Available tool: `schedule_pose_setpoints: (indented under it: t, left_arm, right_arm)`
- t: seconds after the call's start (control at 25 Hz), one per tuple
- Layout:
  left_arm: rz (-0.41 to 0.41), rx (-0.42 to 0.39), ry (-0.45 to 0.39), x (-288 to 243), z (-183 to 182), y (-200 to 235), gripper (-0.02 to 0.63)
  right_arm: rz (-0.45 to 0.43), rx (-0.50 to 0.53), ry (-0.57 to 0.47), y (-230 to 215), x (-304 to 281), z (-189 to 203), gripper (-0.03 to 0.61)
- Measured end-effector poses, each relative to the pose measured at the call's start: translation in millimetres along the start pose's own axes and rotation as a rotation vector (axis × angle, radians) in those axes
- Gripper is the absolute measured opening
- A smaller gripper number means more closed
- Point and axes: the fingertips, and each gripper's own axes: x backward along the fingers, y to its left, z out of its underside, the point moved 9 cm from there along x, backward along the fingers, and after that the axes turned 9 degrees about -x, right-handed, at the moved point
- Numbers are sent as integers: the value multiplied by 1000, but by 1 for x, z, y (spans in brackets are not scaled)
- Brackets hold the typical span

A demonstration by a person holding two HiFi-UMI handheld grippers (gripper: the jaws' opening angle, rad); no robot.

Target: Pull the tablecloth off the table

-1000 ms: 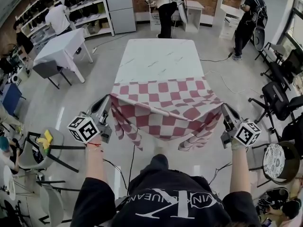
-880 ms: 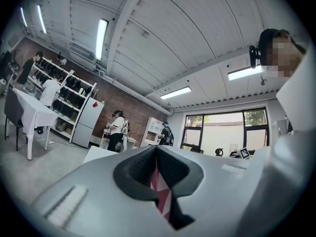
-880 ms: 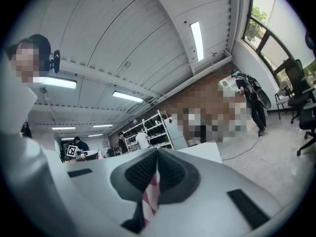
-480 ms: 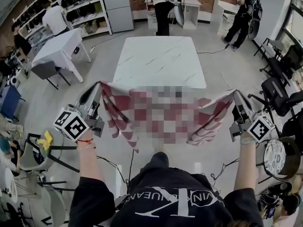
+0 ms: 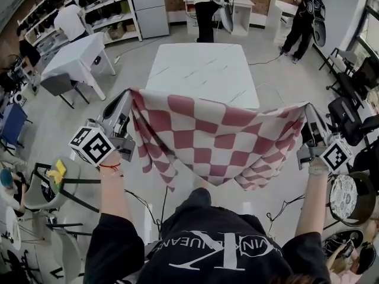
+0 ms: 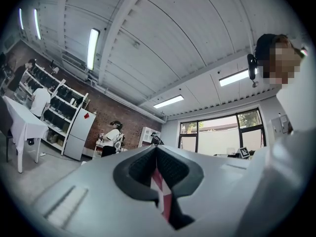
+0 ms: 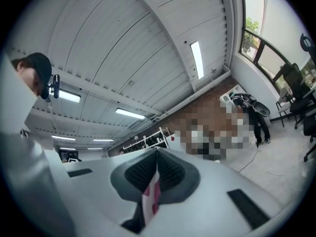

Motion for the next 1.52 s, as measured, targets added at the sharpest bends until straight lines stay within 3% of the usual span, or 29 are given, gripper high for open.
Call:
schedule_pose_setpoints:
  t: [0.4,0.68,0.96,1.16,1.4,1.52]
  left_arm:
    - [50,23,55,-19,46,-10,11]
    - [-6,37,107,-27,84,-8,11]
    - [-30,54,137,-38,104,-12,11]
    - [-44,30,154,-45,110,-12,11]
    - [-72,-82,198,-54,116,-20,11]
    - [-75,-93,207,-58,119,-21,11]
  right_arm:
    - [77,-16,15,-16,11,22,9]
    - [166,-10,71,-43,20,49,9]
    - [197,-23,75,-60,21,60,9]
    - [220,14,91,-66,18,65,9]
    - [239,104,108,-66,10,74,9]
    - [235,145,120,-66,6,78,9]
